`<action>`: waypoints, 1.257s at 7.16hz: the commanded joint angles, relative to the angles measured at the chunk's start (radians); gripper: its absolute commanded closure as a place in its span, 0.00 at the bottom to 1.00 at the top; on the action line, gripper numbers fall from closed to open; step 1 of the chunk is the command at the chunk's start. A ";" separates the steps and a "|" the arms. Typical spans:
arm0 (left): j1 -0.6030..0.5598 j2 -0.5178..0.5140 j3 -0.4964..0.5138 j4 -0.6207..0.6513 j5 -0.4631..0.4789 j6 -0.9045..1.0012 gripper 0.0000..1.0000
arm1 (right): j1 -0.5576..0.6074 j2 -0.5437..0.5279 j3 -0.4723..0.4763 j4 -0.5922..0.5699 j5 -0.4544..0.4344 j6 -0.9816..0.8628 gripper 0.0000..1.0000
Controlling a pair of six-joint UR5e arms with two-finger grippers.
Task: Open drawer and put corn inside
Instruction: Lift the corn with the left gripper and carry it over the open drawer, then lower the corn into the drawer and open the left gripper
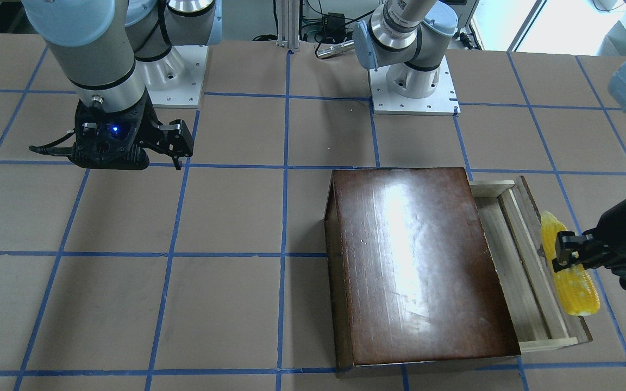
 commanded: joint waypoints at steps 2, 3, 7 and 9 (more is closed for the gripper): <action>-0.005 -0.024 -0.061 0.006 -0.009 -0.024 1.00 | 0.000 0.000 0.000 0.001 -0.002 0.000 0.00; -0.004 -0.030 -0.069 0.006 -0.050 -0.062 1.00 | 0.000 0.000 0.000 0.001 -0.002 0.000 0.00; 0.002 -0.052 -0.113 0.055 -0.058 -0.075 0.61 | 0.000 -0.001 0.000 0.001 -0.003 0.000 0.00; -0.001 -0.055 -0.115 0.055 -0.058 -0.075 0.29 | 0.000 0.000 0.000 0.001 -0.003 0.000 0.00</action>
